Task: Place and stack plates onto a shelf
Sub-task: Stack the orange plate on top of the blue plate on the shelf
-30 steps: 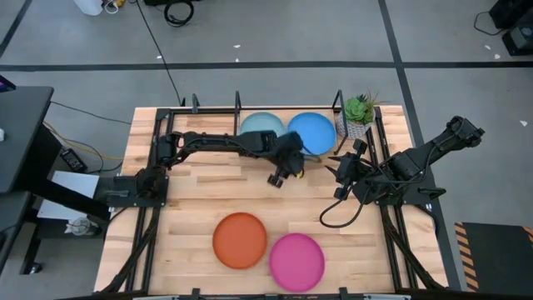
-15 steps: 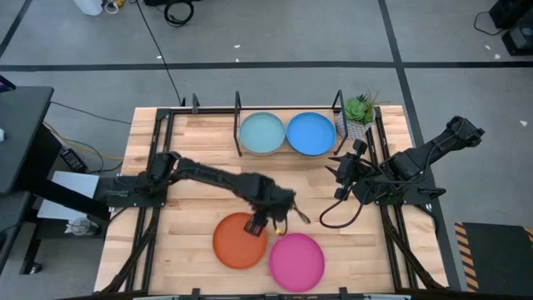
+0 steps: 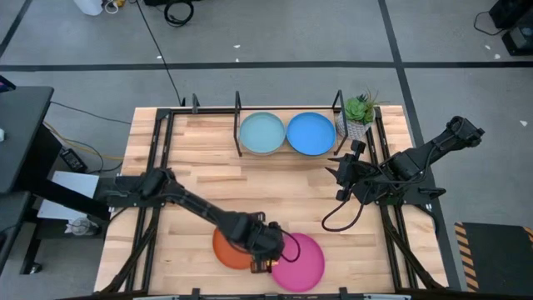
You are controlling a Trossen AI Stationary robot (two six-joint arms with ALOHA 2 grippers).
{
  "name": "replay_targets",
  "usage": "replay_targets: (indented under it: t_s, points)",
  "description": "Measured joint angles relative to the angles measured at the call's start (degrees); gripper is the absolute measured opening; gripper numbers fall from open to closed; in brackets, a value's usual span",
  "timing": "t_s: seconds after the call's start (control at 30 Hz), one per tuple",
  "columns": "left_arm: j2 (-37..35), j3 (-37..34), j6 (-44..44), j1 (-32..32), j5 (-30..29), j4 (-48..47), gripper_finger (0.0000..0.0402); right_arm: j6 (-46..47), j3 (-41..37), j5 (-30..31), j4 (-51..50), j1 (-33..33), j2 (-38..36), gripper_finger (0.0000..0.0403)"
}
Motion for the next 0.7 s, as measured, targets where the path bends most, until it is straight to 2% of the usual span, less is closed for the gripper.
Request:
replay_targets:
  t_s: [0.2, 0.37, 0.53, 0.7]
  points:
    - [0.0, 0.0, -14.1, -2.1, -5.5, 8.5, 0.0176, -1.7, 0.0, 0.1, 0.0, 0.0, 0.0, 0.0132]
    - [1.3, -0.1, -21.3, -4.2, -10.7, 6.6, 0.0176, -2.7, 0.0, 0.5, 0.0, 0.0, 0.0, 0.0132]
    - [3.8, -0.1, -27.8, -5.8, -9.9, 5.2, 0.0176, -2.7, -0.8, -0.2, 0.1, 0.0, 0.0, 0.0132]
    - [4.9, -0.1, -28.2, -6.5, -8.4, 4.9, 0.0176, -2.7, -1.0, -0.3, 0.1, 0.0, 0.0, 0.0132]
